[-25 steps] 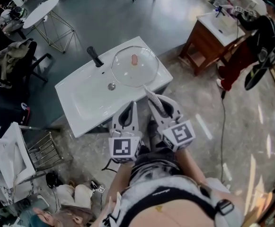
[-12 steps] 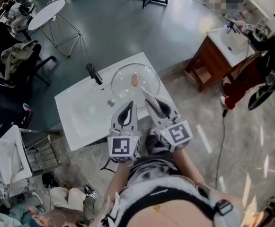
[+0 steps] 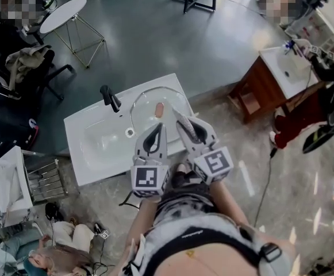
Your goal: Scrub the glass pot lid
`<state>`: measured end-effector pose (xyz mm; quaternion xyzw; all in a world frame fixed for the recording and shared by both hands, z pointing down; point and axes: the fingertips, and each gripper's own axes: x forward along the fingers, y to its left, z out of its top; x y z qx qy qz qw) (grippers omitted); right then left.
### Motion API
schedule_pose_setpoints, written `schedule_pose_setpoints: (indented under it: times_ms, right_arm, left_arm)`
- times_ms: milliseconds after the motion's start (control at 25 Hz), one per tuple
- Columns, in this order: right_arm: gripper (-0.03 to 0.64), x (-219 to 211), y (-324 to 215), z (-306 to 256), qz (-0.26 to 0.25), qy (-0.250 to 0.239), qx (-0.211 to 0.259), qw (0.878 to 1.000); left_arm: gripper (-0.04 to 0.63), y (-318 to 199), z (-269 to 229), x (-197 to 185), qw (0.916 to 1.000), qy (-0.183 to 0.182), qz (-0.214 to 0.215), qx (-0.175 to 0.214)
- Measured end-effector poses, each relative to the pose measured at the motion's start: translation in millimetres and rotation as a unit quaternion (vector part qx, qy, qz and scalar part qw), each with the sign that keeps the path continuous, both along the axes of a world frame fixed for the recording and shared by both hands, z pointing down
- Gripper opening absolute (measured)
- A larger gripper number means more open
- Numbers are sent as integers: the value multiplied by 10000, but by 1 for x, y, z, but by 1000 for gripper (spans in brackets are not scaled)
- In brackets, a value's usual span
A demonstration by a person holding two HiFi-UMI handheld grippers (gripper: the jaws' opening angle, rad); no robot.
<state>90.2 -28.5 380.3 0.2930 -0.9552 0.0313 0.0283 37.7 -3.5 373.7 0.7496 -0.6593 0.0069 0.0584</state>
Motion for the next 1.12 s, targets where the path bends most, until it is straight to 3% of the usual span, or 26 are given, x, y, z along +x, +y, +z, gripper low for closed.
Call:
schedule_pose_setpoints:
  times_ms: [400,1120]
  right_arm:
    - [84,-8,-23,16,-90,87,-303,9995]
    - [84,-67,-51,20,823,437,-281,9953]
  left_arm:
    - [2,-9,15,-24,9991,5,-348,-221]
    - [2,-48,23,-91,9983,54,552,-205]
